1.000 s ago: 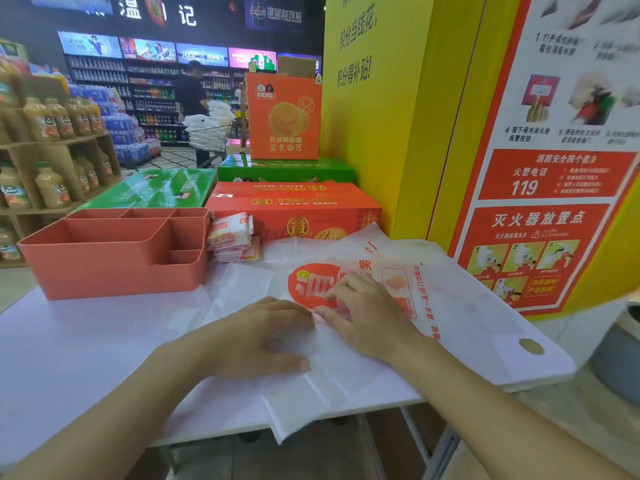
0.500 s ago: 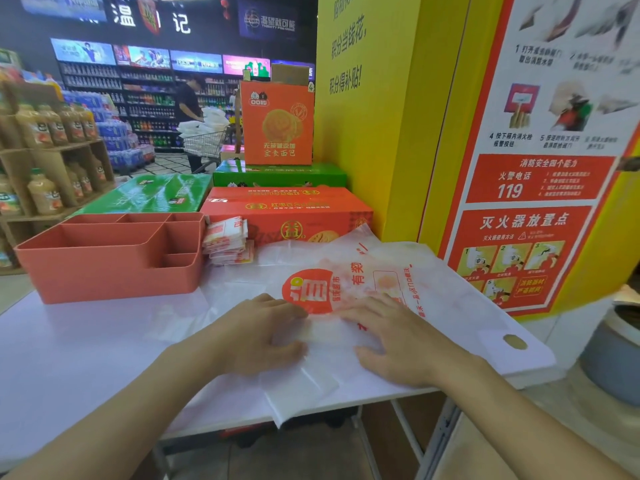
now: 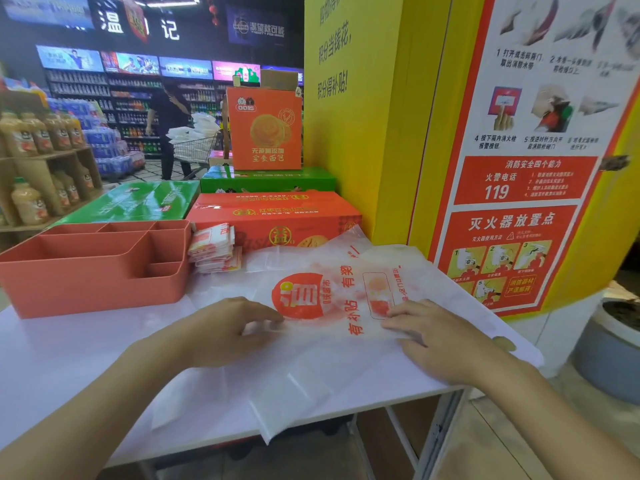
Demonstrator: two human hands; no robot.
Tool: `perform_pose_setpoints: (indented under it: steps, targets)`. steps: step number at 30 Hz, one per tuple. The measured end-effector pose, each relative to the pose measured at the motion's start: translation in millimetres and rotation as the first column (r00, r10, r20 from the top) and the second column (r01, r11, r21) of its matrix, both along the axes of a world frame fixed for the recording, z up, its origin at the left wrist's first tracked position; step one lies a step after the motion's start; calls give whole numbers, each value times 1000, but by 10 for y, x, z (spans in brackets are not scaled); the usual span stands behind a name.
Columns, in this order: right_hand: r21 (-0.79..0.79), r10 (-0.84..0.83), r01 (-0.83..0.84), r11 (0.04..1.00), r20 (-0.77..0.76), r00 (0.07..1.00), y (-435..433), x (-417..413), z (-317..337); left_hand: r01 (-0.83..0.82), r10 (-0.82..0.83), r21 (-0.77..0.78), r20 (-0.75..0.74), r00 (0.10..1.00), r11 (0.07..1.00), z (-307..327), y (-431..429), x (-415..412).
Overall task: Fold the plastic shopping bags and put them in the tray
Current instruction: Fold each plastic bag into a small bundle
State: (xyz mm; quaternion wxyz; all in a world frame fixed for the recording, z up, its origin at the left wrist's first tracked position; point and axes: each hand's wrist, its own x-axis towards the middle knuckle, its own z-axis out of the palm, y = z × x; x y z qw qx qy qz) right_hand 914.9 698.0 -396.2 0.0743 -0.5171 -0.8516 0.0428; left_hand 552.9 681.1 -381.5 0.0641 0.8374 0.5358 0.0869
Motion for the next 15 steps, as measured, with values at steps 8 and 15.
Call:
perform_pose_setpoints:
  steps: [8, 15]
  targets:
    - [110, -44, 51, 993, -66, 997, -2, 308, 32, 21, -23, 118, 15, 1000, 993, -32, 73, -255]
    - [-60, -182, 181, 982, -576, 797, 81, 505, 90, -103, 63, 170, 227, 972, 980, 148, 110, -353]
